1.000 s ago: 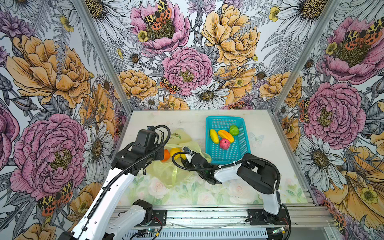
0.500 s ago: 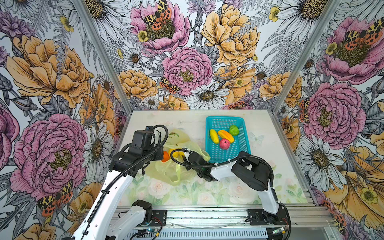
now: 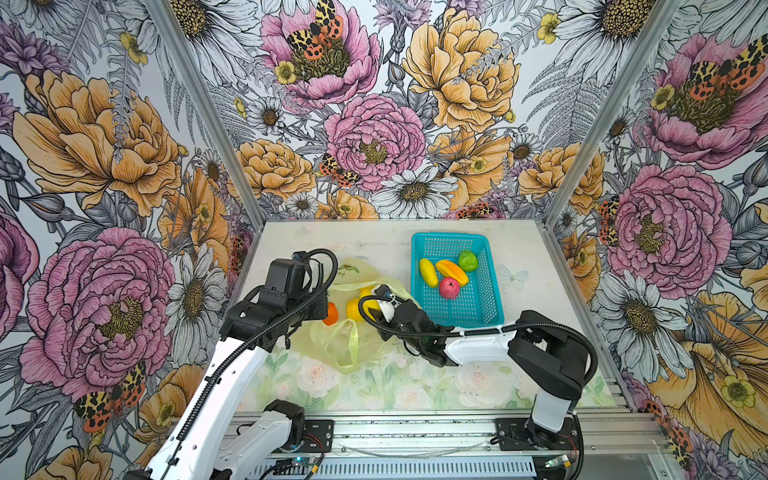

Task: Untie the knot of the plastic bag and take out the fruit
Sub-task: 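Lower the right gripper into the bag and grasp another long yellow fruit, then carry the long yellow fruit with the right gripper into the basket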

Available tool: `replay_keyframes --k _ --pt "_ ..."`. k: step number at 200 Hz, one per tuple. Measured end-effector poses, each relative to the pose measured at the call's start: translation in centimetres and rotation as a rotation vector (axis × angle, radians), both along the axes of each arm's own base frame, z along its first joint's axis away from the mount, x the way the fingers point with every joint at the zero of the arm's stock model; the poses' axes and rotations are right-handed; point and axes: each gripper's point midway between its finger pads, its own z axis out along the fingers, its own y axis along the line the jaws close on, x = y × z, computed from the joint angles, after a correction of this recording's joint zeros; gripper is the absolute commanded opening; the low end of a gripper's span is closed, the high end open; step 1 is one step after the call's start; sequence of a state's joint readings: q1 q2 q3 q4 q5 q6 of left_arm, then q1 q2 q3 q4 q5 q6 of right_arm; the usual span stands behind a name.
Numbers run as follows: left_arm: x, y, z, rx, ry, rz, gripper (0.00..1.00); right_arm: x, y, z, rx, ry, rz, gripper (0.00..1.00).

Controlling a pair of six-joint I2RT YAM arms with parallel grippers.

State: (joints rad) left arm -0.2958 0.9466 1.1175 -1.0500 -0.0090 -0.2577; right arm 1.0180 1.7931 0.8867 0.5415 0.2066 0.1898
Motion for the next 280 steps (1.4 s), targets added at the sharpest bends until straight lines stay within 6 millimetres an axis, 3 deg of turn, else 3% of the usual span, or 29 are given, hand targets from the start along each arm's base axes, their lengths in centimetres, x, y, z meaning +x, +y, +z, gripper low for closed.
replay_keyframes --k 65,117,167,195,225,254,280 --pt "0.4 -0.1 -0.8 -0.002 0.033 -0.002 0.0 -6.0 -1.9 5.8 0.099 -0.096 0.134 0.06" --pt "-0.4 -3.2 -1.6 0.017 0.062 -0.122 0.0 -7.0 -4.7 8.8 0.157 -0.164 0.118 0.01" --pt "0.2 -2.2 -1.9 0.023 0.075 -0.08 0.0 -7.5 -9.4 12.7 0.244 -0.246 0.042 0.0" --pt "0.4 -1.3 -1.7 0.019 0.066 -0.045 0.0 -6.1 -13.4 13.6 0.268 -0.287 -0.088 0.0" --pt "0.4 -1.2 -1.5 0.016 0.057 -0.04 0.0 -2.8 -18.2 12.8 0.269 -0.278 -0.288 0.0" --pt "0.3 -1.2 -1.4 0.016 0.056 -0.04 0.0 1.1 -22.6 10.4 0.247 -0.214 -0.483 0.0" --pt "0.3 -1.2 -1.4 0.016 0.056 -0.04 0.0 4.5 -25.8 6.2 0.198 -0.092 -0.624 0.0"
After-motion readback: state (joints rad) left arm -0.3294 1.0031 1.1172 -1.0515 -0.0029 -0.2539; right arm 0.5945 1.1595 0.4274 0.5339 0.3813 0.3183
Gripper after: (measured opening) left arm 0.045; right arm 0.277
